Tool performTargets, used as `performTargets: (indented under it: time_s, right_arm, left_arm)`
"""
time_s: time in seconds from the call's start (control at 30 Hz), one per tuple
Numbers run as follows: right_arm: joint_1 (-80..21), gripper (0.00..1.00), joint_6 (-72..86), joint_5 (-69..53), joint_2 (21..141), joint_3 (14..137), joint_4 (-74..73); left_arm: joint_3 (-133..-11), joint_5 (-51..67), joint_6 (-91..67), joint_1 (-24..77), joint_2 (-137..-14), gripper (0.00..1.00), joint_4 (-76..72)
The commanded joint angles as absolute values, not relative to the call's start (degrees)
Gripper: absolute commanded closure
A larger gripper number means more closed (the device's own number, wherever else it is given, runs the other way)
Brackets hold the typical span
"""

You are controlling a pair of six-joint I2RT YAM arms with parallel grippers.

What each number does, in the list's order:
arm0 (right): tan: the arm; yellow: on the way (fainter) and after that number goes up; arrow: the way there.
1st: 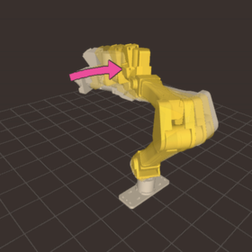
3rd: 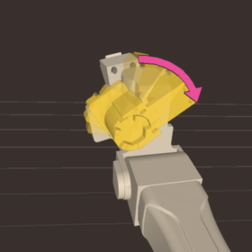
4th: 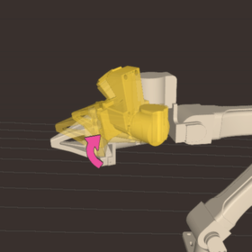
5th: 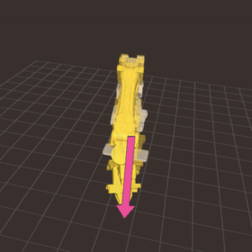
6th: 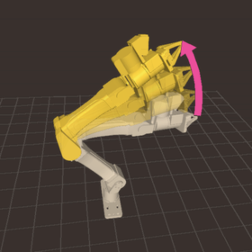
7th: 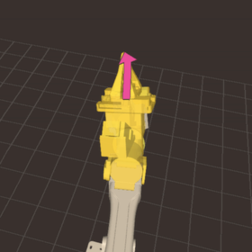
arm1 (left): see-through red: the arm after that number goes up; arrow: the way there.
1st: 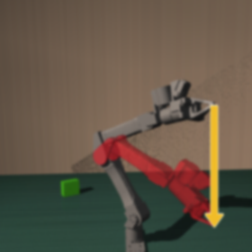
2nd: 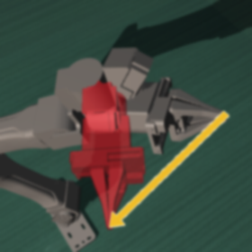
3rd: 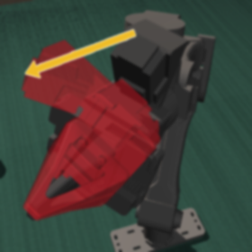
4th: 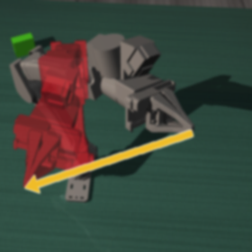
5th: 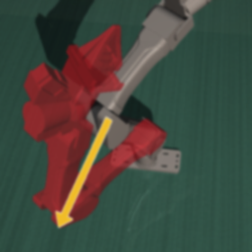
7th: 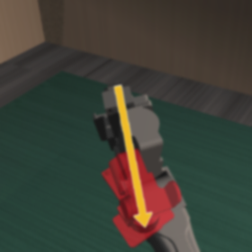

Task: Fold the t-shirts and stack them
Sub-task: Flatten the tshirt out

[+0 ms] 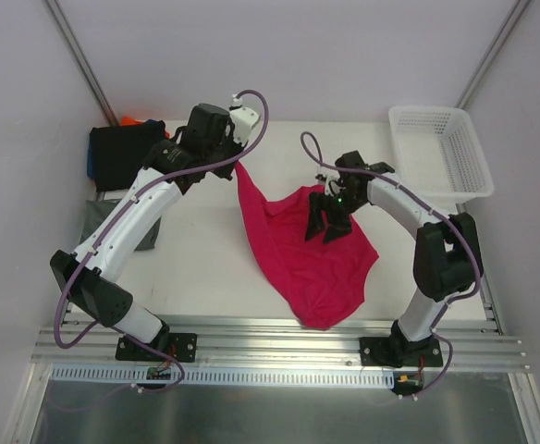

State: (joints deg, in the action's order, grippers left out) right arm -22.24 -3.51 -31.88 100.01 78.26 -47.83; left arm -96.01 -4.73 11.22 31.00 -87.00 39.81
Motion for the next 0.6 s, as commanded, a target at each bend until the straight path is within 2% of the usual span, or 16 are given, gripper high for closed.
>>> performTargets:
  time_s: [0.0,0.23,0.57]
  right_arm:
    - [-24.78,0.34,-3.87,-32.25,98.27,71.29,-49.4]
    - [-25.75,0.41,-4.48,-31.47,97.29,65.65,-47.9]
    - [-25.58,0.46,-5.8,-30.67,105.81,73.82,-47.55]
  left_arm:
    - [-97.73,-4.57,10.72,30.41,-86.4,1.0,39.02]
    - [-98.61,-4.57,10.72,30.06,-86.22,1.0,39.11]
    - [-98.61,-3.87,9.75,29.97,-86.04,1.0,39.2]
